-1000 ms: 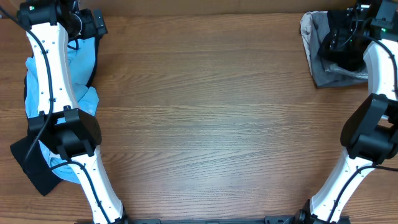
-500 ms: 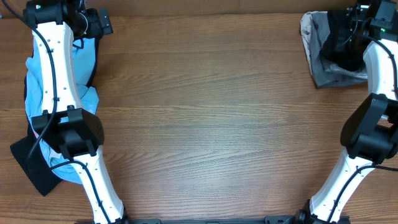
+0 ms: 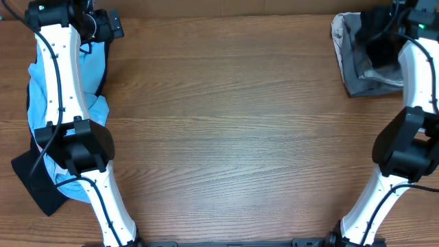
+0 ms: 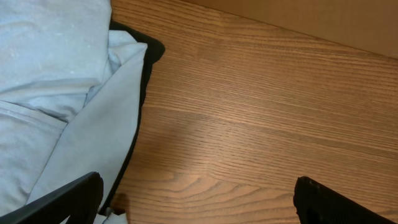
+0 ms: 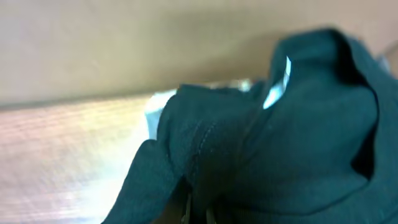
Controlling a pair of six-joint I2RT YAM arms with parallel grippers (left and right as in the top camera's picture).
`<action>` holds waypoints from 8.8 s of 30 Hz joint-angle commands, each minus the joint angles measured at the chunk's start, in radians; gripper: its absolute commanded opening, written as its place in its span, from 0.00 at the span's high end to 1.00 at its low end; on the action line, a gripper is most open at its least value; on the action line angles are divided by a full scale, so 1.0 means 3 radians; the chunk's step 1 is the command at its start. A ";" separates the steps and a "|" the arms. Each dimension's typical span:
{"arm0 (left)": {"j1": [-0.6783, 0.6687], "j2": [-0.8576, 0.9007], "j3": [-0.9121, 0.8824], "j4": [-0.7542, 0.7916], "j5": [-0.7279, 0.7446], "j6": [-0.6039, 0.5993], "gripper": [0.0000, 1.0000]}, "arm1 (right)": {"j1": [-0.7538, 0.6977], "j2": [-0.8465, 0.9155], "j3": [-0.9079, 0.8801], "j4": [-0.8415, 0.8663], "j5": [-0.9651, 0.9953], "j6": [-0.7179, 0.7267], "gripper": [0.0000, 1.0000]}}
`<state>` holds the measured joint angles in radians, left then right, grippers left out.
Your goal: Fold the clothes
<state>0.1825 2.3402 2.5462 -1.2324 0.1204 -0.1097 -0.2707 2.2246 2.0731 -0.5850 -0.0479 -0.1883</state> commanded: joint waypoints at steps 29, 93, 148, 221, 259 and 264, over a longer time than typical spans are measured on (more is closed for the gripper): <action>-0.0024 0.0036 0.0024 0.0060 0.0034 -0.0036 0.00 | 0.0052 -0.0287 0.0122 -0.0352 0.0371 0.0732 0.00; -0.0022 0.0036 0.0024 0.0036 0.0033 -0.0036 0.00 | -0.0379 -0.1503 0.2057 -0.3176 -0.0515 0.0904 0.00; -0.0024 0.0036 0.0024 0.0034 0.0010 -0.0034 0.00 | 0.0596 -0.7406 -0.6884 0.1835 -0.0043 0.1666 0.00; -0.0759 -0.5748 -0.7382 0.4831 -0.0051 0.0090 0.00 | 0.0596 -0.7404 -0.6884 0.1692 -0.0043 0.1666 0.00; -0.0628 -0.7790 -0.8471 0.3871 -0.0165 0.0106 0.00 | 0.0598 -0.7404 -0.6884 0.1692 -0.0043 0.1666 0.00; -0.0628 -0.7786 -0.8471 0.3871 -0.0167 0.0106 0.00 | 0.0596 -0.7404 -0.6884 0.1692 -0.0043 0.1666 0.00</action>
<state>-0.0113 0.0166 0.0082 -0.0681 0.0780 -0.0952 -0.0967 0.0147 0.0185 -0.0822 -0.0631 0.3103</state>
